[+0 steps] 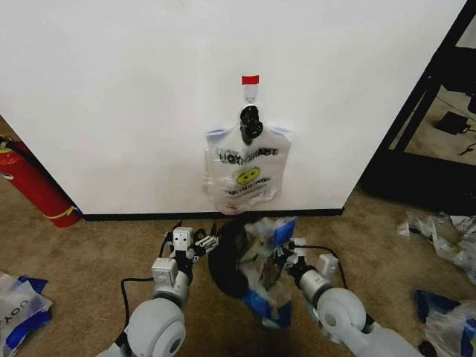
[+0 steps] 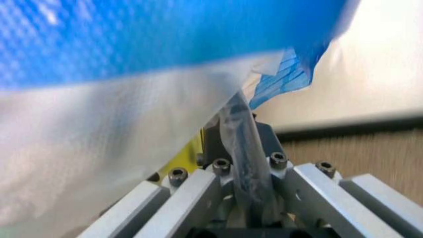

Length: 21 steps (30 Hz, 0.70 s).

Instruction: Pick up the garbage bag from the wall and place it over the trash bin.

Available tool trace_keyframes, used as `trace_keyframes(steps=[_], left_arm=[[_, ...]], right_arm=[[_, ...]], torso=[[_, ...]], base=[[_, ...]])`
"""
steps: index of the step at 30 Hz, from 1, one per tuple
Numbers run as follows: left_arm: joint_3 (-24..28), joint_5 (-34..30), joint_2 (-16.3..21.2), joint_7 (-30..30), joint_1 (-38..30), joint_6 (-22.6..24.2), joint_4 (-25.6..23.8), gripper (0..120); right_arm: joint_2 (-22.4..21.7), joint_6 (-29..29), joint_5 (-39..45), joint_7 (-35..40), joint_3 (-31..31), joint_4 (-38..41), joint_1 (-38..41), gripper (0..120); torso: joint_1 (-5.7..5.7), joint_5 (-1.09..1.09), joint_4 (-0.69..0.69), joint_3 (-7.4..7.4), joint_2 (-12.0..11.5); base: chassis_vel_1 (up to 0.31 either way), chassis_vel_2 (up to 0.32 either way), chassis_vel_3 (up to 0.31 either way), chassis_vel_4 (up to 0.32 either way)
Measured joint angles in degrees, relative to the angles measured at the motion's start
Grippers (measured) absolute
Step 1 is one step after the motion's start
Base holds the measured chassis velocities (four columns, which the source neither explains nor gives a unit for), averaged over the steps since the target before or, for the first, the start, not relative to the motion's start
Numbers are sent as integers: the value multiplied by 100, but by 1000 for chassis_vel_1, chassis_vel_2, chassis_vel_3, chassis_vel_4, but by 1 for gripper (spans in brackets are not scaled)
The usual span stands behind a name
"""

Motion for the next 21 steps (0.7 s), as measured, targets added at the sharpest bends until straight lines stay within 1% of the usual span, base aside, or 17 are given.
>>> trace_keyframes(steps=[1, 2, 4, 5, 6, 8, 9, 10, 12, 14, 15, 16, 17, 18, 21], left_arm=[[-7, 255, 7, 211, 53, -182, 20, 100], [-14, 642, 1, 555, 135, -444, 87, 100], [-35, 1231, -34, 1157, 259, -801, 200, 100], [-35, 1231, -34, 1157, 259, -801, 200, 100], [-32, 1503, -55, 1429, 313, -961, 255, 100], [34, 1775, -83, 1730, 371, -1157, 307, 100], [64, 1829, -89, 1832, 388, -1199, 318, 100], [87, 1877, -96, 1964, 387, -1214, 343, 100], [94, 1901, -102, 2037, 377, -1226, 357, 100], [103, 1994, -96, 2289, 334, -1238, 435, 100], [100, 2022, -78, 2346, 309, -1228, 457, 100], [91, 2074, -33, 2439, 278, -1222, 493, 100], [72, 2135, 20, 2533, 260, -1209, 504, 100], [54, 2193, 65, 2615, 254, -1201, 495, 100], [24, 2302, 159, 2745, 267, -1193, 433, 100]], right_arm=[[10, 143, -92, -75, 30, -5, -32, 0], [23, 287, -186, -160, 59, 11, -83, 0], [33, 369, -288, -209, 80, 99, -162, 0], [33, 369, -288, -209, 80, 99, -162, 0], [43, 398, -371, -217, 81, 136, -193, 0], [69, 435, -567, -228, 70, 155, -224, 0], [75, 436, -631, -222, 65, 156, -233, 0], [97, 405, -705, -162, 32, 173, -241, 0], [109, 356, -724, -95, 11, 191, -246, 0], [146, 208, -740, 83, -68, 278, -263, 0], [150, 147, -737, 136, -86, 291, -274, 0], [157, 74, -730, 198, -104, 312, -292, 0], [157, -4, -718, 253, -108, 354, -310, 0], [154, -95, -687, 310, -112, 398, -332, 0], [145, -225, -612, 407, -122, 468, -368, 0]], torso=[[0, 2, -1, 0, 0], [0, 3, -1, 0, 0], [0, 0, 0, 0, 0], [0, 0, 0, 0, 0], [0, 0, 0, -1, 1], [0, 1, 0, -1, 1], [0, -1, 0, 0, 1], [0, 3, 0, -1, 1], [-1, 2, 1, -1, 1], [-1, 0, -1, -1, 1], [-1, 0, 3, -1, 1], [0, 1, -1, 0, 1], [-1, 0, 1, 0, 1], [-1, 0, -2, -1, 1], [-1, 0, -1, 0, 1]], base=[[0, 0, 0, 0], [0, 0, 0, 0], [0, 0, 0, 0], [0, 0, 0, 0], [0, 0, 0, 0], [0, 0, 0, 0], [0, 0, 0, 0], [0, 0, 0, 0], [0, 0, 0, 0], [0, 0, 0, 0], [0, 0, 0, 0], [0, 0, 0, 0], [0, 0, 0, 0], [0, 0, 0, 0], [0, 0, 0, 0]])
